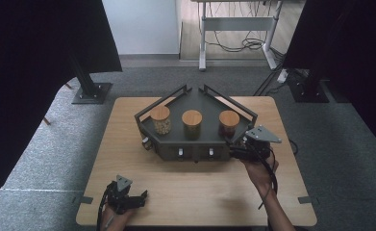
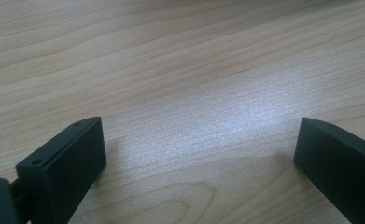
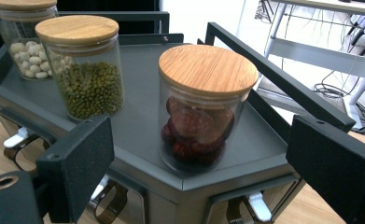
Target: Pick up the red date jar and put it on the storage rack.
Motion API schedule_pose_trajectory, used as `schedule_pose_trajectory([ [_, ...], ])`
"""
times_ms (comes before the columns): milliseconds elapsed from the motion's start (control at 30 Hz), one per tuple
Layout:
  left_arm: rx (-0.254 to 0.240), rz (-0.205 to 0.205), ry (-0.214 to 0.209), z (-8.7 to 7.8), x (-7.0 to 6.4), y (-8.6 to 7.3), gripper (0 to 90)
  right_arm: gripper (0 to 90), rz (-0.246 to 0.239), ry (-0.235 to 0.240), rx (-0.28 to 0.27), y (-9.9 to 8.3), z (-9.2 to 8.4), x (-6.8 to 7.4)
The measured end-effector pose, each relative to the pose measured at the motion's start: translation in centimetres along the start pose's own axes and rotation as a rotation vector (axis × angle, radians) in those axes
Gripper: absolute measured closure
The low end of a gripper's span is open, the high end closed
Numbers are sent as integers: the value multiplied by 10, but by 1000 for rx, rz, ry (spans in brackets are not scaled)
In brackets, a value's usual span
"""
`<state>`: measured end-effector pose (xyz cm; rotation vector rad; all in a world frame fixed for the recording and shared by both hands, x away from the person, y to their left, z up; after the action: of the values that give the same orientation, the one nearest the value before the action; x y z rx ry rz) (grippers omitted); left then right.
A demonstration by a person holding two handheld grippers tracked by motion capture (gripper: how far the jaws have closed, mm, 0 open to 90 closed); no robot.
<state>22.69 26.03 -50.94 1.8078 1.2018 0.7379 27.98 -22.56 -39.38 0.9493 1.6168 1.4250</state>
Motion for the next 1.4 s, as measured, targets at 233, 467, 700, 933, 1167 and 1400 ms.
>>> schedule_pose_trajectory([
  [233, -3, -2, 1, 0, 0, 0, 20, 71, -4, 5, 1, -4, -12, 1],
  [467, -2, -3, 1, 0, 0, 0, 20, 73, -10, 9, 7, -9, -22, 1],
  [700, -2, -2, 1, 0, 0, 0, 20, 74, -7, 5, 11, -14, -31, -1],
  [933, -1, -1, 0, 0, 0, 0, 20, 77, -17, 4, 14, -18, -38, 0],
  [1167, -2, -3, 1, 0, 0, 0, 20, 79, -30, 5, 26, -22, -44, 1],
  [1400, -1, -1, 1, 0, 0, 0, 20, 79, -25, 4, 32, -28, -51, 1],
])
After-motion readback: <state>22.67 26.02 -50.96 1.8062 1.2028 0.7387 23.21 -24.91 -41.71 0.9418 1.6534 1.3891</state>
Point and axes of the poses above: each handheld gripper's, and its own axes: z roughly forward along the jaws, y roughly out of its top, x roughly to its left, the point moved 7 cm from there along z, roughly forward along the jaws, and after that the axes turned 14 degrees about -x, right-handed, at the moved point
